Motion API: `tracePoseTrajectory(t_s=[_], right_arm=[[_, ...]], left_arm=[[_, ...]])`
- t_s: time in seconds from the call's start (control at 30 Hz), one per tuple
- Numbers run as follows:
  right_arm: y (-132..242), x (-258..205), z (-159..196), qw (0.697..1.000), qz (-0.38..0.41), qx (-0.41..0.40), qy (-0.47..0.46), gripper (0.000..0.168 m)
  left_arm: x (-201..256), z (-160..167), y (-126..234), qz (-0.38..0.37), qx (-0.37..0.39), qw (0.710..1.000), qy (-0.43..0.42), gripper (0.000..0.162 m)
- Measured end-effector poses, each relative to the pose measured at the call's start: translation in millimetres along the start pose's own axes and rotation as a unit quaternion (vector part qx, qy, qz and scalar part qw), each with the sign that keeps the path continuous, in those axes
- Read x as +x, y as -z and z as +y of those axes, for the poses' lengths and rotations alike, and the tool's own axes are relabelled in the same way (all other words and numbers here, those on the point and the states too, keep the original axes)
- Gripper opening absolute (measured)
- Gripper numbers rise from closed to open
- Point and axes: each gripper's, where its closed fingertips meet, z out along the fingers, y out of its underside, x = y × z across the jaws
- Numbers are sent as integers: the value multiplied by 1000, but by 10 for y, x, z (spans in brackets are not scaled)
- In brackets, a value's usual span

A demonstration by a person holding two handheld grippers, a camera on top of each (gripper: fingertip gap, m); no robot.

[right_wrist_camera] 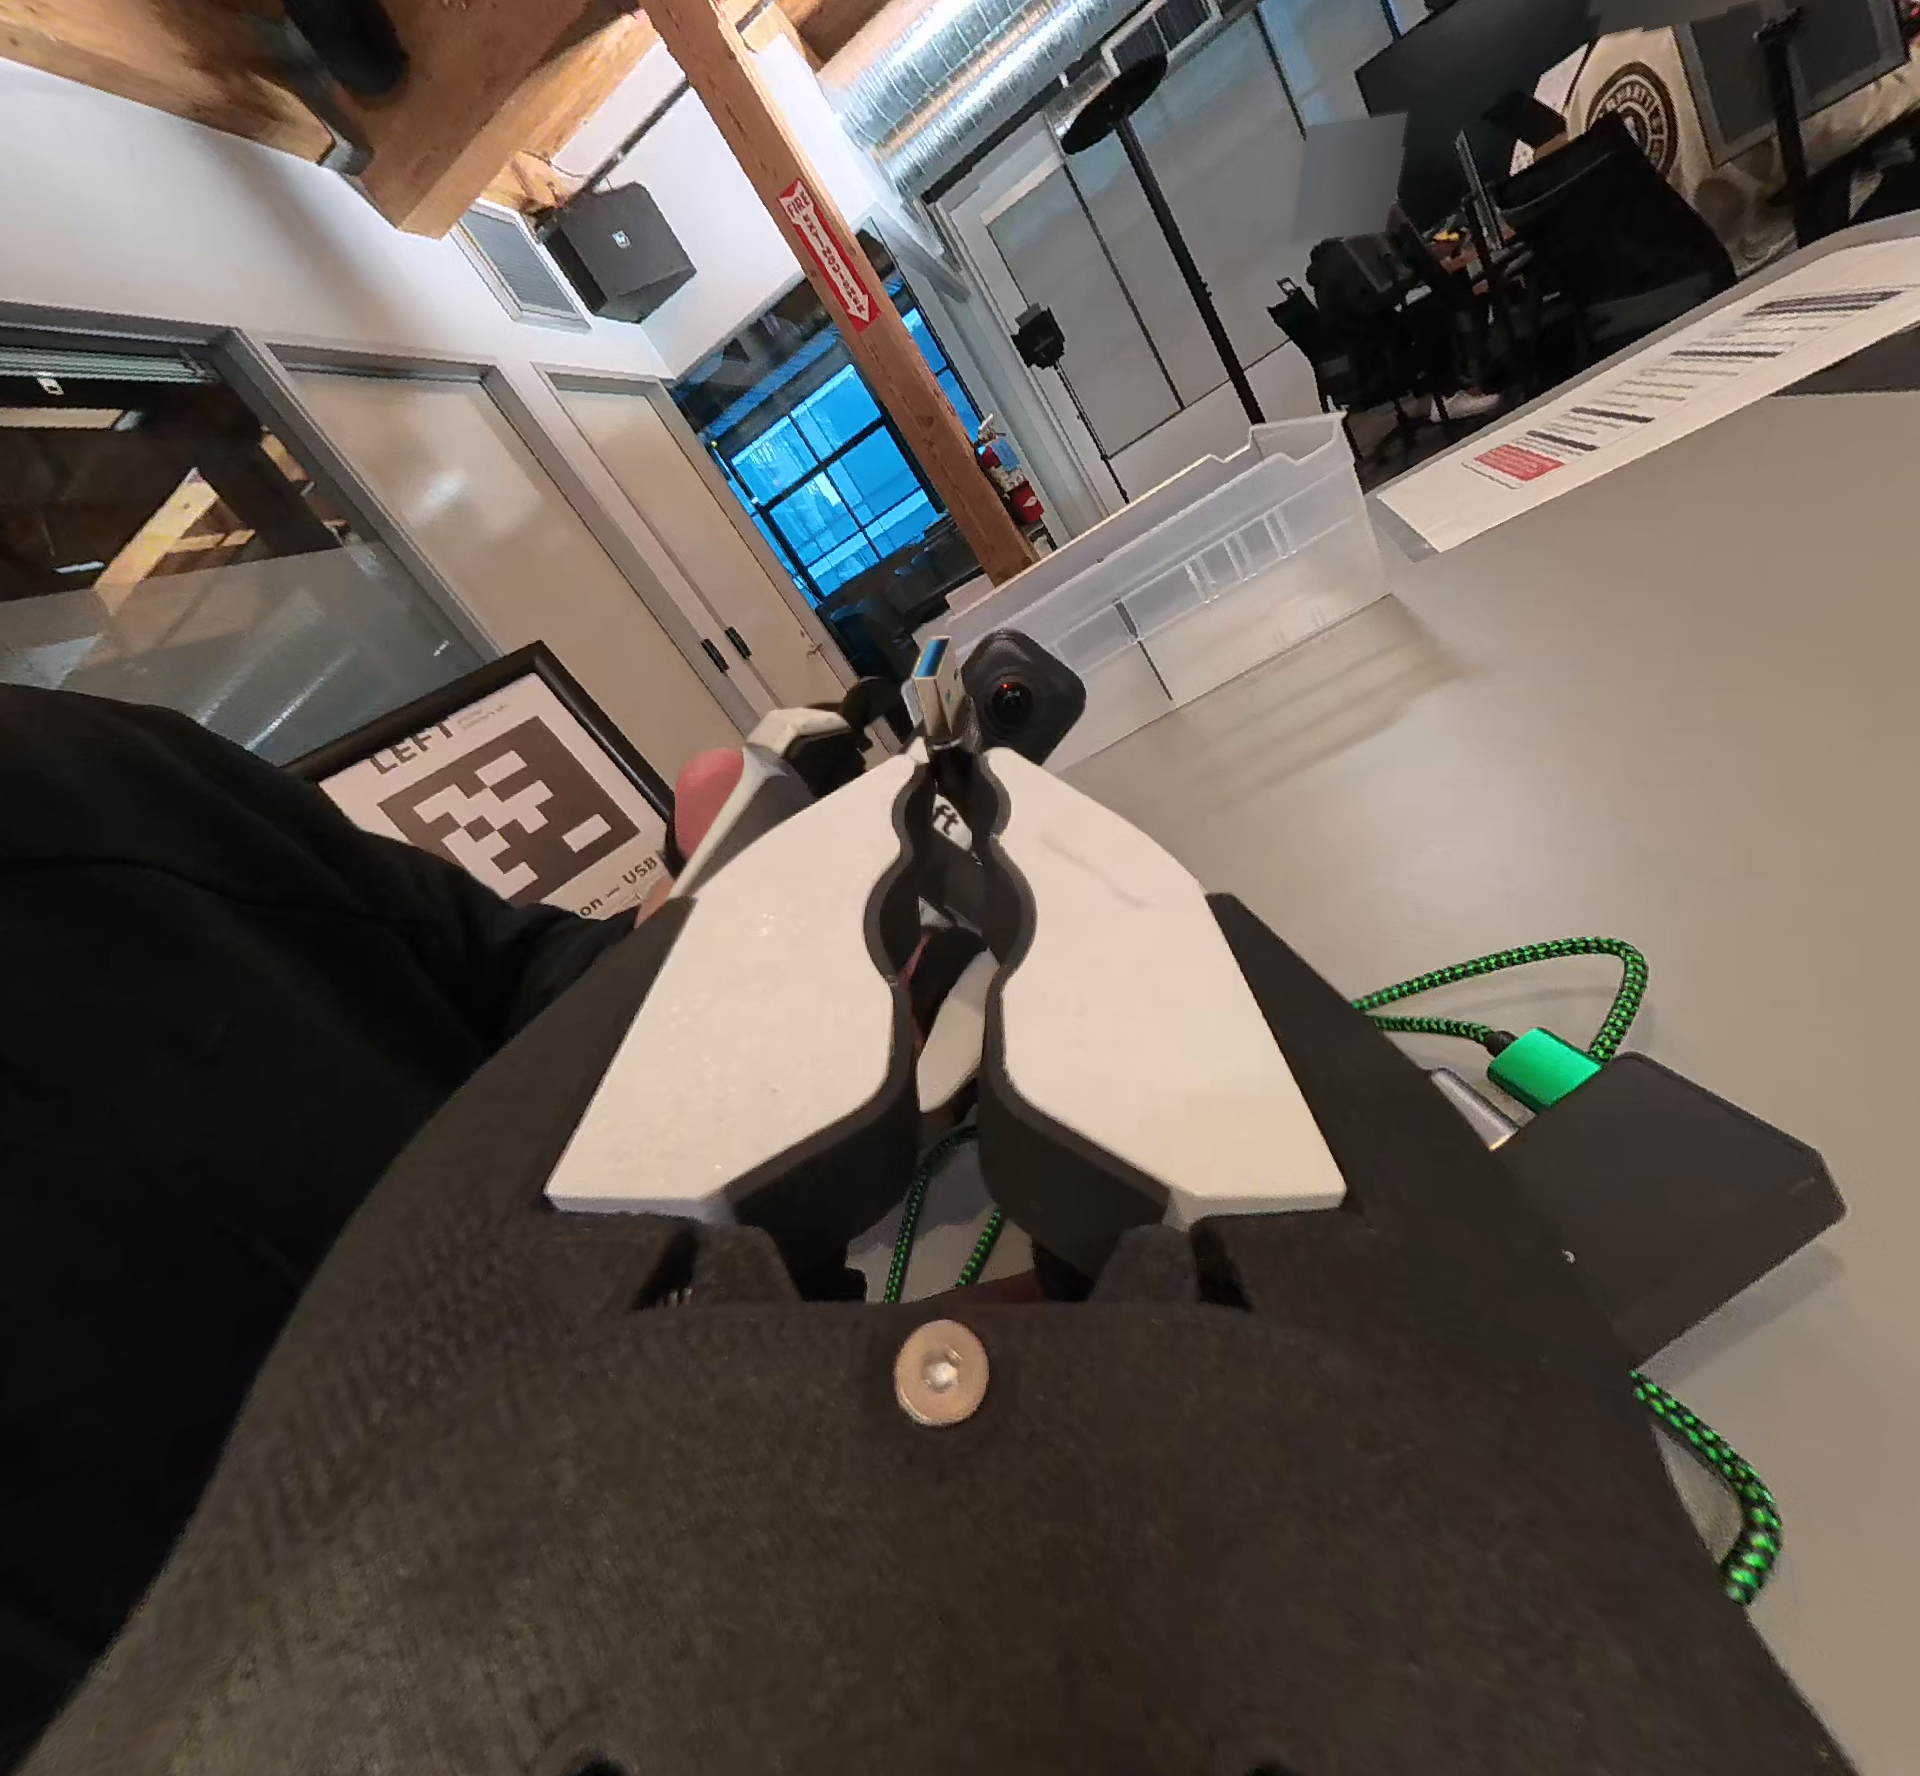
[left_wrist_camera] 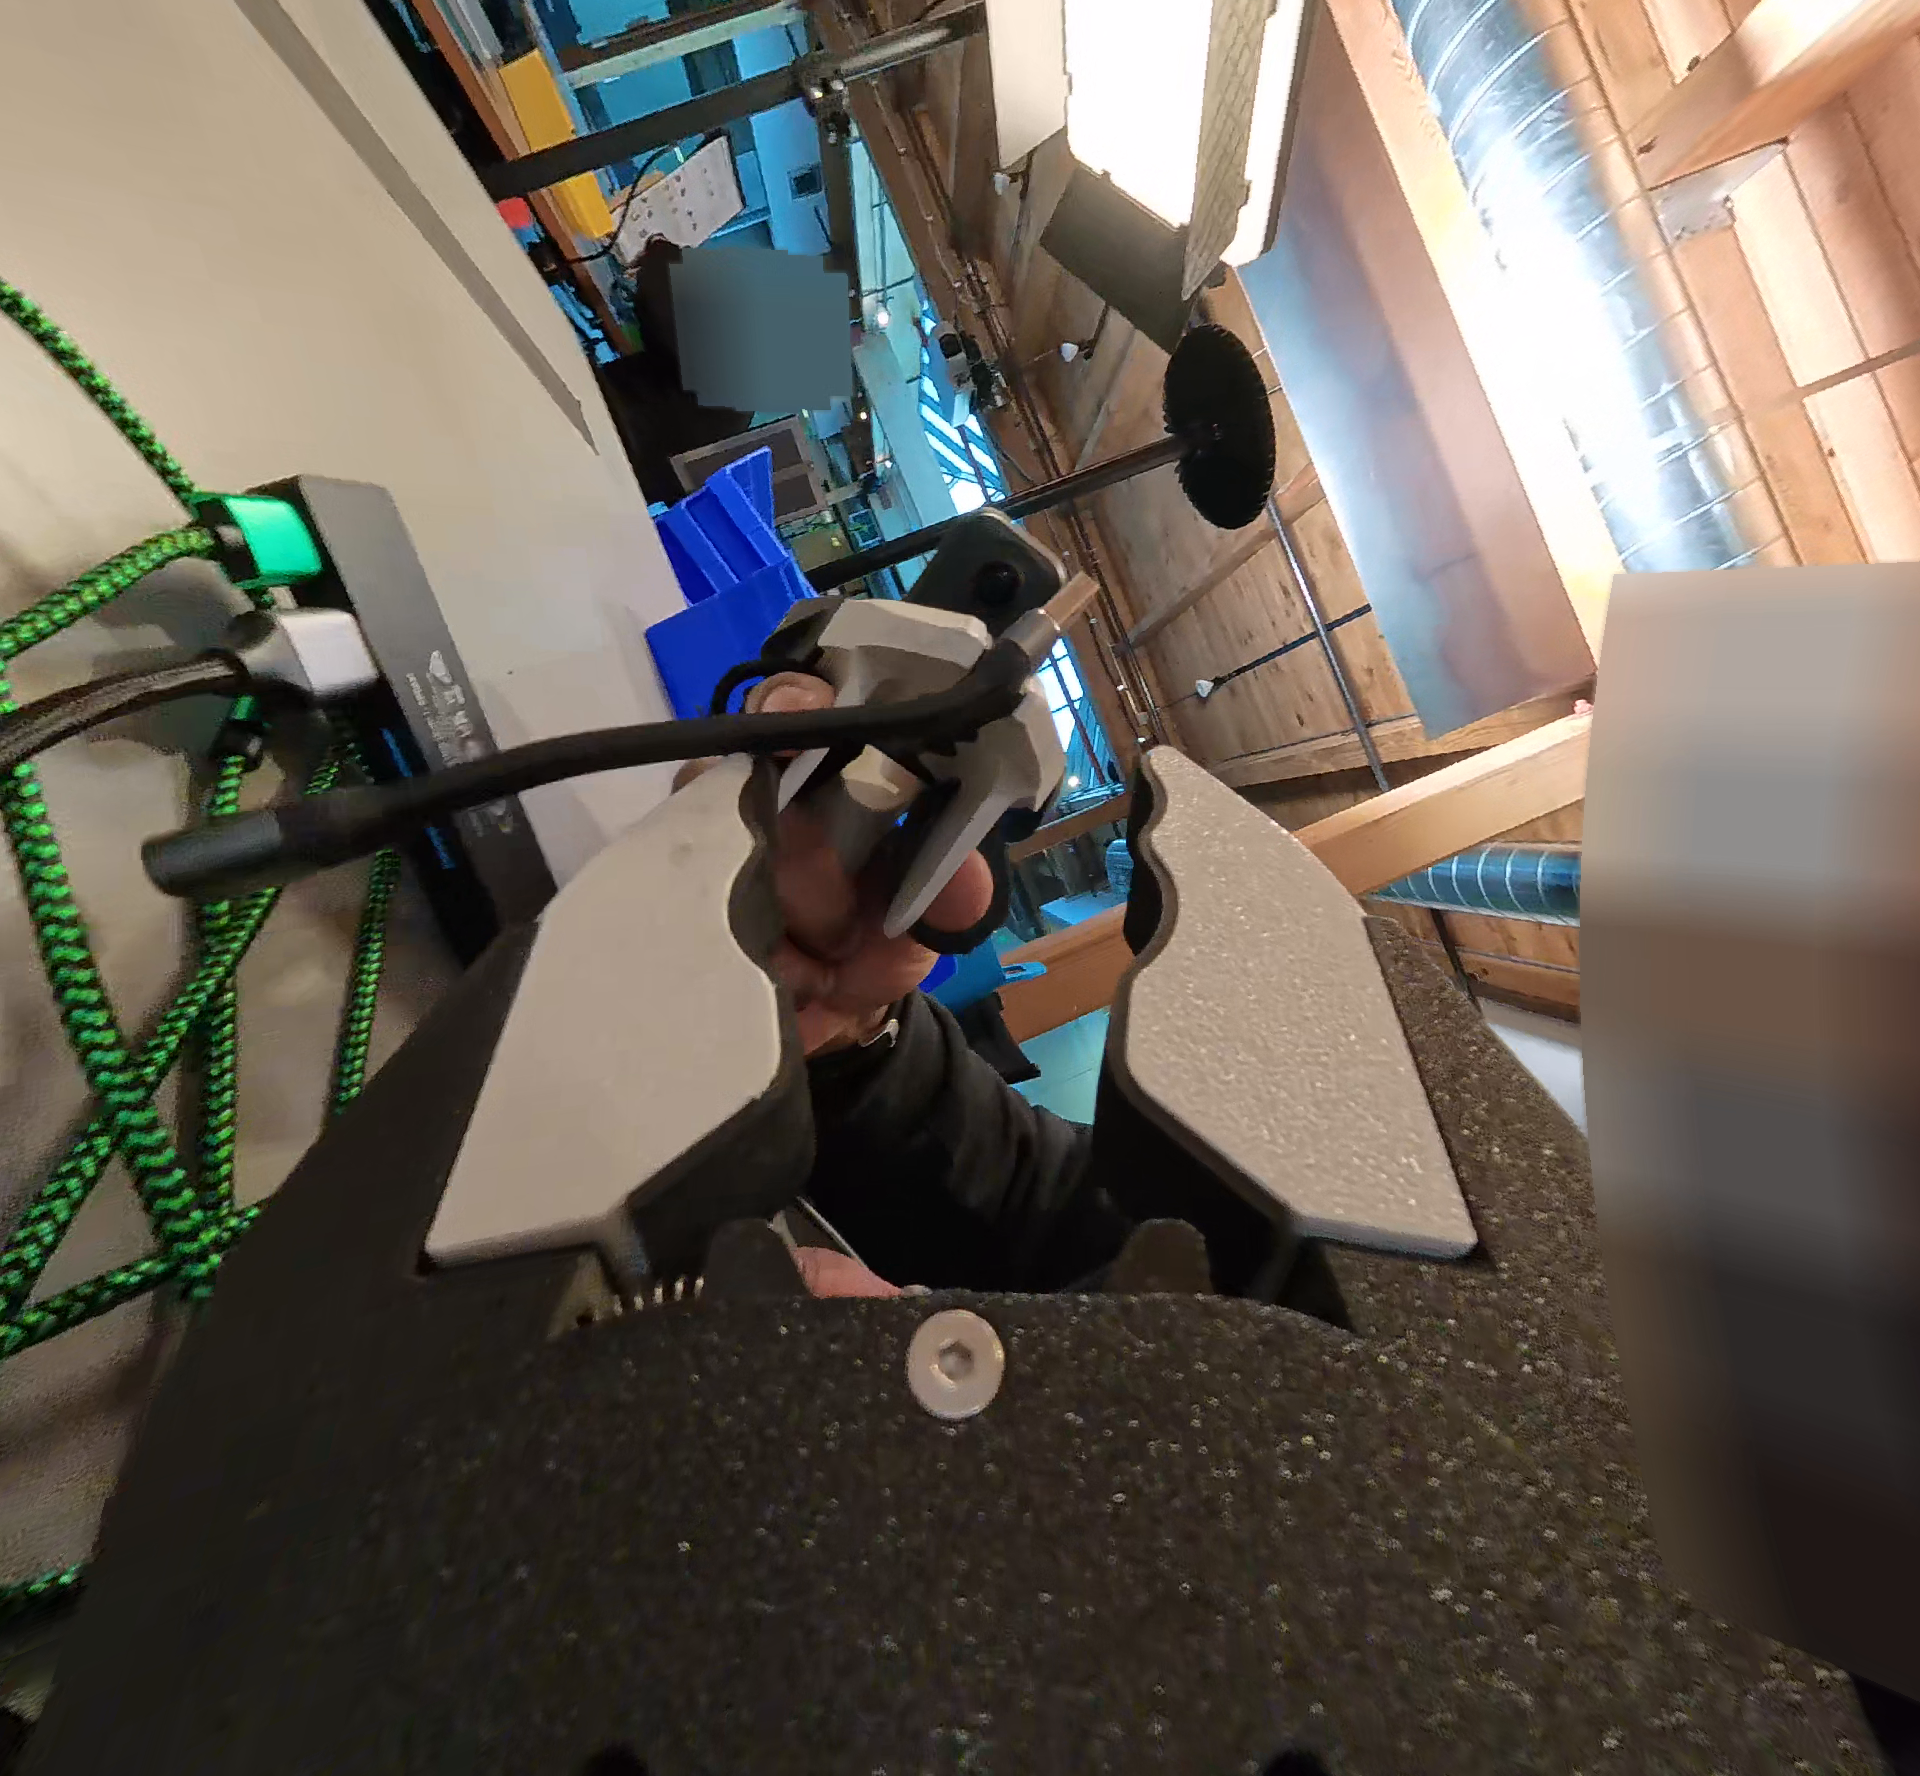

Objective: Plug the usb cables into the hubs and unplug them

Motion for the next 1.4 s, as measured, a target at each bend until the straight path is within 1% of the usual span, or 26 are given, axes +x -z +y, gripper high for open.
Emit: tracePoseTrajectory(t_s=[0.13, 0.2, 0.27, 0.33, 0.4, 0.43, 0.5, 0.53, 0.57, 0.63, 0.67, 0.7, 0.73, 0.8, 0.83, 0.97, 1.03, 1.1, 1.17, 1.23, 1.3, 1.4], right_arm=[[-1, 18, 68, 1000, 9, -14, 0, 5], [3, 6, 72, 1000, 9, -15, 3, 5], [7, -6, 79, 1000, 10, -17, 4, 5], [11, -8, 80, 1000, 11, -16, 1, 6], [12, -2, 79, 1000, 12, -16, -3, 6], [11, 6, 77, 1000, 13, -16, -5, 6], [5, 13, 76, 1000, 12, -13, -11, 5], [1, 19, 80, 1000, 13, -13, -13, 5], [-3, 24, 84, 1000, 14, -13, -13, 5], [-2, 21, 81, 1000, 16, -11, -12, 5], [1, 18, 80, 1000, 17, -10, -10, 5], [4, 14, 82, 1000, 17, -10, -8, 6], [9, 5, 80, 1000, 16, -10, -6, 6], [22, 30, 93, 999, 26, -24, 4, 5], [39, 46, 95, 999, 31, -33, 13, 4], [98, 40, 23, 998, 25, -60, 24, 22], [89, 28, 71, 995, 25, -95, 34, 28], [61, -12, 153, 990, 19, -132, 41, 31], [34, -21, 197, 986, 27, -153, 52, 29], [24, -60, 211, 985, 23, -162, 60, 18], [27, -121, 209, 985, 10, -161, 58, 9], [52, -145, 189, 987, 7, -152, 55, 7]], left_arm=[[-116, -22, 52, -26, 6, 999, 19, 54], [-149, 27, 75, -45, -16, 999, 15, 54], [-139, 114, 117, -71, -57, 996, -15, 54], [-48, 180, 190, -89, -101, 987, -83, 51], [46, 143, 276, -113, -121, 970, -176, 48], [61, 70, 308, -132, -121, 955, -235, 47], [9, -112, 317, -175, -113, 912, -353, 48], [-49, -148, 290, -188, -124, 892, -392, 48], [-93, -107, 238, -182, -149, 883, -405, 48], [-154, 71, 115, -143, -206, 893, -373, 45], [-179, 141, 63, -128, -225, 898, -355, 37], [-214, 160, 27, -126, -231, 900, -348, 24], [-241, 159, 12, -126, -233, 899, -350, 5], [-257, 193, 12, -120, -253, 898, -339, 4], [-278, 194, 33, -128, -265, 895, -336, 3], [-342, 215, 147, -166, -329, 852, -371, 3], [-302, 279, 159, -159, -361, 835, -383, 3], [-267, 339, 160, -153, -388, 821, -391, 3], [-257, 375, 163, -154, -408, 809, -395, 3], [-262, 403, 179, -156, -424, 798, -398, 3], [-250, 410, 184, -154, -426, 797, -399, 2], [-235, 367, 199, -158, -412, 804, -399, 2]])
